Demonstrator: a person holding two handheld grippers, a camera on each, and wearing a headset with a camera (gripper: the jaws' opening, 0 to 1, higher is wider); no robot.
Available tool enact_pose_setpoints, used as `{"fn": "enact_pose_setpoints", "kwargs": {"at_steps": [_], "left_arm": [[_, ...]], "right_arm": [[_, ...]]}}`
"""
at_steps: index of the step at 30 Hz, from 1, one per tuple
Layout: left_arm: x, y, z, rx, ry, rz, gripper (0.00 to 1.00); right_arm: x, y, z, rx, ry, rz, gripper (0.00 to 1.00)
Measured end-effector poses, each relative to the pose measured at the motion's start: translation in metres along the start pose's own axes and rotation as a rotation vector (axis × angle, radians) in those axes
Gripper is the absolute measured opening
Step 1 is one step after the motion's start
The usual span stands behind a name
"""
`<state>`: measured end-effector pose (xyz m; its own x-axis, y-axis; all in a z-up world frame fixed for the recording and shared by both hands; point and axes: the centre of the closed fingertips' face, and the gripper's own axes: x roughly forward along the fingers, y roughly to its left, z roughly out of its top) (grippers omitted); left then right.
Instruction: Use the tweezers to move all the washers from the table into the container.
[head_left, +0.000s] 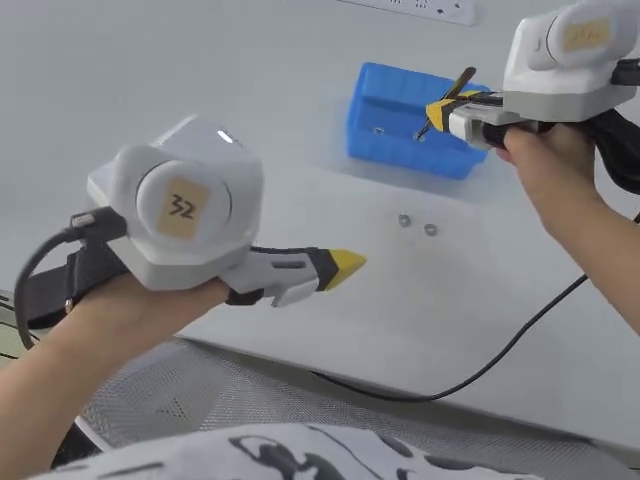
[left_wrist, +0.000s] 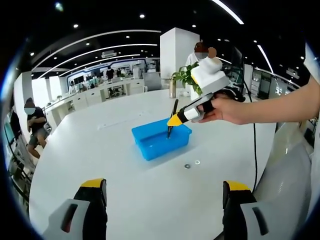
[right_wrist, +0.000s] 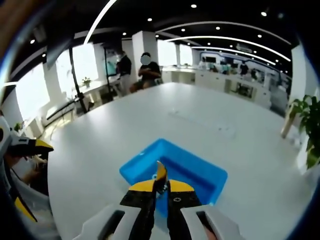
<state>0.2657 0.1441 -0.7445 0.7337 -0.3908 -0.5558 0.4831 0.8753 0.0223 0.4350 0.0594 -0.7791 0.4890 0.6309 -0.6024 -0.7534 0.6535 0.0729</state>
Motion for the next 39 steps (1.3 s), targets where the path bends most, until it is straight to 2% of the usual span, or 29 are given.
{"fn": "enact_pose_setpoints", "kwargs": {"at_steps": [5, 12, 18, 24, 28, 32, 34, 37, 39], "left_arm": [[0.001, -0.001, -0.002, 0.007, 0.008, -0.002, 0.99], [0.000, 0.001, -0.003, 0.012, 0.018, 0.001, 0.99], [-0.001, 0.001, -0.004, 0.009, 0.023, -0.001, 0.99], [0.000, -0.004, -0.004, 0.015, 0.027, -0.008, 0.99], [0.000, -0.006, -0.003, 0.019, 0.024, -0.011, 0.99], [-0.001, -0.006, -0.003, 0.018, 0.024, -0.009, 0.99], [-0.001, -0.007, -0.003, 0.019, 0.025, -0.009, 0.99], [-0.002, -0.008, -0.003, 0.021, 0.025, -0.011, 0.99], [-0.002, -0.008, -0.003, 0.021, 0.026, -0.011, 0.99]], "right_arm": [[0.014, -0.003, -0.009, -0.006, 0.028, -0.003, 0.04], [0.022, -0.003, -0.023, -0.014, 0.069, -0.001, 0.04], [0.021, -0.003, -0.023, -0.019, 0.064, -0.001, 0.04], [0.016, -0.003, -0.023, -0.006, 0.060, 0.001, 0.05], [0.001, 0.001, -0.008, 0.004, 0.019, 0.005, 0.04], [-0.022, 0.009, 0.007, 0.006, -0.047, 0.006, 0.04], [-0.035, 0.014, 0.012, -0.005, -0.063, 0.010, 0.04], [-0.045, 0.021, 0.013, -0.033, -0.073, 0.015, 0.04], [-0.051, 0.031, 0.007, -0.054, -0.066, 0.030, 0.04]]}}
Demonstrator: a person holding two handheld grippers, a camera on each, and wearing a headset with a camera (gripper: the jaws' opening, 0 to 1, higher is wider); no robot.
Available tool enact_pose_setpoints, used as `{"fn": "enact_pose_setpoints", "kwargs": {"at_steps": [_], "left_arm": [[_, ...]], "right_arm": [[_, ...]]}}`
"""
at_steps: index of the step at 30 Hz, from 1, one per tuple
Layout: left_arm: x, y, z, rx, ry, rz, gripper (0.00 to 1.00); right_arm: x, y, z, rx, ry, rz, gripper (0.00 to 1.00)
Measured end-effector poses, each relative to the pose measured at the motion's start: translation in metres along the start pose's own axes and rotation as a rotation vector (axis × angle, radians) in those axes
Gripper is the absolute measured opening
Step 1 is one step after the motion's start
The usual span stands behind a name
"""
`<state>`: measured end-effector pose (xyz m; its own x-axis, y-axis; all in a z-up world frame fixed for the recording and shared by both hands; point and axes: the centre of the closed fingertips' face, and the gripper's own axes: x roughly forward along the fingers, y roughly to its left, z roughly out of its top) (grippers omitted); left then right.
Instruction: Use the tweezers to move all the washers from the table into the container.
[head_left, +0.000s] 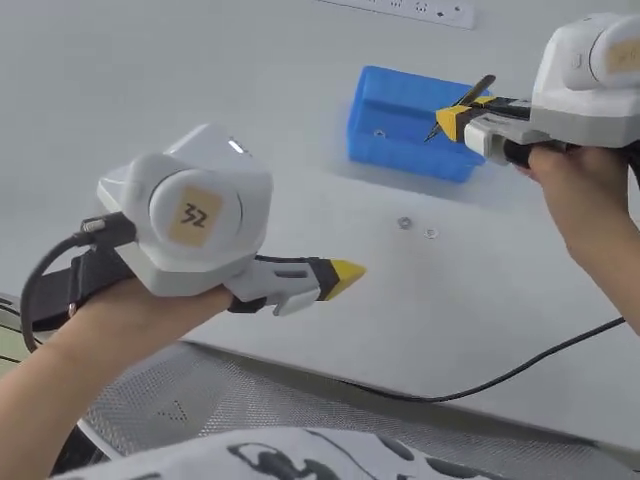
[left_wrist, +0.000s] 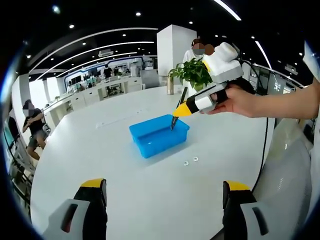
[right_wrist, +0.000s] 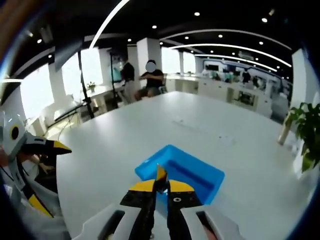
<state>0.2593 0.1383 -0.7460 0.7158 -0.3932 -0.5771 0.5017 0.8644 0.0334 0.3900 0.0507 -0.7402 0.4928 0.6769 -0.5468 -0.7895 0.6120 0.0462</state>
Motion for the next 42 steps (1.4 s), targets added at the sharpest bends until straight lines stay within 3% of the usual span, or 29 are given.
{"fn": "enact_pose_setpoints", "kwargs": {"at_steps": [4, 12, 17, 26, 42], "left_arm": [[0.000, -0.001, 0.001, 0.000, -0.003, -0.001, 0.99], [0.000, -0.002, -0.001, 0.001, 0.003, -0.010, 0.99], [0.000, -0.002, -0.004, 0.005, 0.013, -0.007, 0.99], [0.001, 0.000, -0.004, 0.007, 0.013, -0.007, 0.99], [0.003, 0.002, -0.004, 0.012, 0.014, -0.007, 0.98]], "right_arm": [[-0.005, 0.012, -0.024, -0.067, 0.072, 0.013, 0.04], [0.003, 0.027, -0.062, 0.023, 0.149, 0.089, 0.04], [0.007, 0.033, -0.077, 0.066, 0.177, 0.113, 0.04], [0.008, 0.043, -0.082, 0.019, 0.200, 0.114, 0.04], [0.009, 0.043, -0.079, -0.003, 0.202, 0.094, 0.04]]}}
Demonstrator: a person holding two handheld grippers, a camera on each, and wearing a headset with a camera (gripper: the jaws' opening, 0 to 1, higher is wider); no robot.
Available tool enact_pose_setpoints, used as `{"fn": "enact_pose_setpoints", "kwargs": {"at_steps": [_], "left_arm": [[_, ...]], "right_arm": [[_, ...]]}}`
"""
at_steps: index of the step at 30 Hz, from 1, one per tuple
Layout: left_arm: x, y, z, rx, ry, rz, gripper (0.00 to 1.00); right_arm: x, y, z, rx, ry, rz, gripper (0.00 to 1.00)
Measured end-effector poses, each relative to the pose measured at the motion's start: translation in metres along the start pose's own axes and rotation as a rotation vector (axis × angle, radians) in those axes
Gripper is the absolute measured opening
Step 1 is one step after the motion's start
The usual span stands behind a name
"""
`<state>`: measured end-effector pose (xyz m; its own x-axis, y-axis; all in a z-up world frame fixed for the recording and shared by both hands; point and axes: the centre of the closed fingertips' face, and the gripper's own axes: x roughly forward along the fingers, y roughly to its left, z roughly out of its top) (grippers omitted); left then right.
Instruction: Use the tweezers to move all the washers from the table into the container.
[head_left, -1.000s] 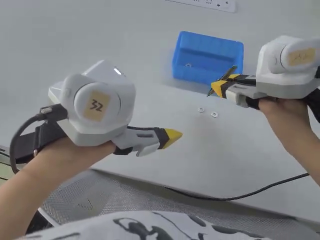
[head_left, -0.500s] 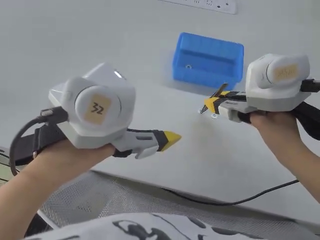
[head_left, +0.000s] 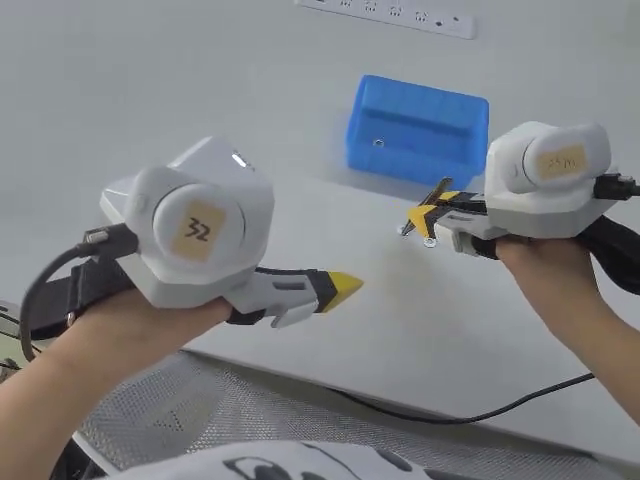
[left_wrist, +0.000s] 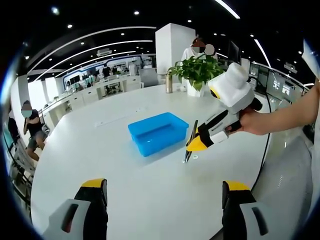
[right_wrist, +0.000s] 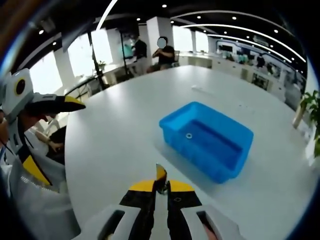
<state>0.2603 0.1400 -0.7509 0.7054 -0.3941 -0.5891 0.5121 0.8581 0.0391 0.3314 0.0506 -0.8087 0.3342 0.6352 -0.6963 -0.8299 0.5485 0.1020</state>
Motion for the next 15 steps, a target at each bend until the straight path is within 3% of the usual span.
{"fn": "enact_pose_setpoints", "kwargs": {"at_steps": [15], "left_arm": [[0.000, 0.001, -0.002, -0.005, 0.001, -0.001, 0.99]], "right_arm": [[0.003, -0.010, -0.001, 0.020, 0.017, 0.013, 0.04]]}}
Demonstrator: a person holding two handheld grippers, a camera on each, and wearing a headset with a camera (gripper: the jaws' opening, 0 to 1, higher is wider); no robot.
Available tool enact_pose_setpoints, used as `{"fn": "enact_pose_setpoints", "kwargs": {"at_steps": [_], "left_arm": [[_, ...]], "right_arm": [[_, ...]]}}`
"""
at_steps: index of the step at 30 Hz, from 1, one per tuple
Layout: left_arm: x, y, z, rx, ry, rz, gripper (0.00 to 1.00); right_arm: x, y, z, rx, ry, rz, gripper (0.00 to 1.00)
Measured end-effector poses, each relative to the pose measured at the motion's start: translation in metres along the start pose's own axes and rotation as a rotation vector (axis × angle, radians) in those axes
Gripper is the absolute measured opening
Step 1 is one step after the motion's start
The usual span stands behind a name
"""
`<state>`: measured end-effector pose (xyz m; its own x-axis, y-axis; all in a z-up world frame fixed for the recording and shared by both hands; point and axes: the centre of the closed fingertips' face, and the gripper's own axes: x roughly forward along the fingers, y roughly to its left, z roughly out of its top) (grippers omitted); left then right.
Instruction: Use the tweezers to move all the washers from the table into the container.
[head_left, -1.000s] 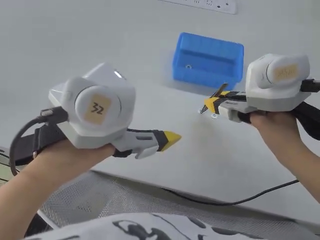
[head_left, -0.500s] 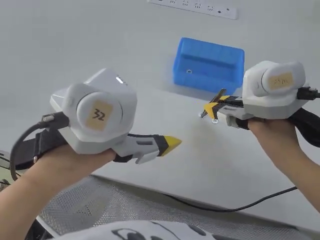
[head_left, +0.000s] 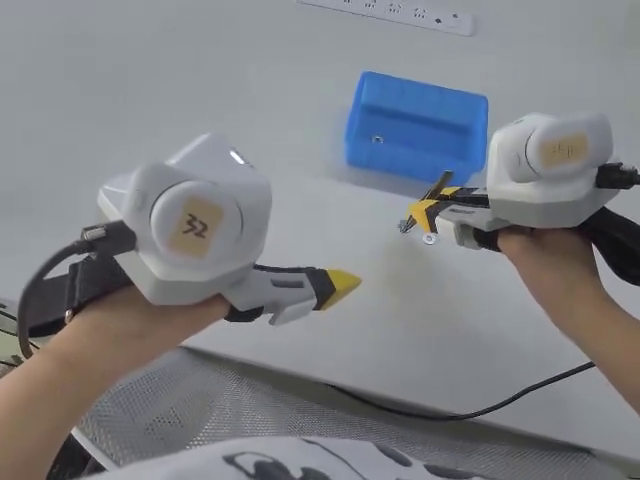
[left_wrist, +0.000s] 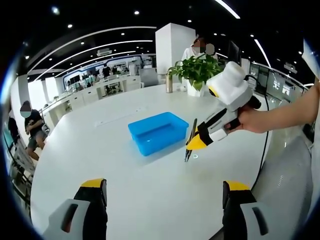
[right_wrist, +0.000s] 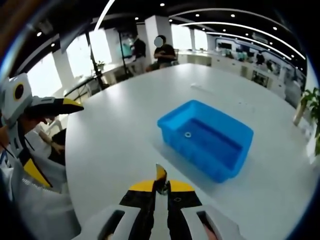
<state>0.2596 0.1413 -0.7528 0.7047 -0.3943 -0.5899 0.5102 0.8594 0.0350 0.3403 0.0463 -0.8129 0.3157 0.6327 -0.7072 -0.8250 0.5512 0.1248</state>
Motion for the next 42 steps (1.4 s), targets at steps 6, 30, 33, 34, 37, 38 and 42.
{"fn": "enact_pose_setpoints", "kwargs": {"at_steps": [6, 30, 33, 34, 37, 38, 42], "left_arm": [[0.000, 0.000, 0.000, 0.002, 0.000, 0.003, 0.98], [-0.003, 0.001, 0.000, 0.003, -0.001, 0.008, 0.98], [-0.003, 0.001, 0.001, -0.003, -0.009, 0.001, 0.99], [-0.003, 0.001, 0.001, -0.004, -0.010, 0.000, 0.99], [-0.003, 0.001, 0.003, -0.006, -0.014, 0.000, 0.99], [-0.003, 0.000, 0.003, -0.004, -0.014, 0.001, 0.99], [-0.002, -0.001, 0.004, 0.001, -0.015, -0.001, 0.99]], "right_arm": [[0.000, -0.001, 0.000, 0.026, 0.003, 0.007, 0.04], [-0.012, 0.008, 0.014, 0.020, -0.028, -0.001, 0.03], [-0.016, 0.007, 0.020, 0.015, -0.044, 0.002, 0.03], [-0.019, 0.008, 0.024, 0.014, -0.054, 0.003, 0.03], [-0.021, 0.008, 0.033, 0.008, -0.072, 0.005, 0.03], [-0.022, 0.008, 0.036, 0.006, -0.078, 0.004, 0.03], [-0.028, 0.007, 0.048, -0.008, -0.104, 0.000, 0.03]]}}
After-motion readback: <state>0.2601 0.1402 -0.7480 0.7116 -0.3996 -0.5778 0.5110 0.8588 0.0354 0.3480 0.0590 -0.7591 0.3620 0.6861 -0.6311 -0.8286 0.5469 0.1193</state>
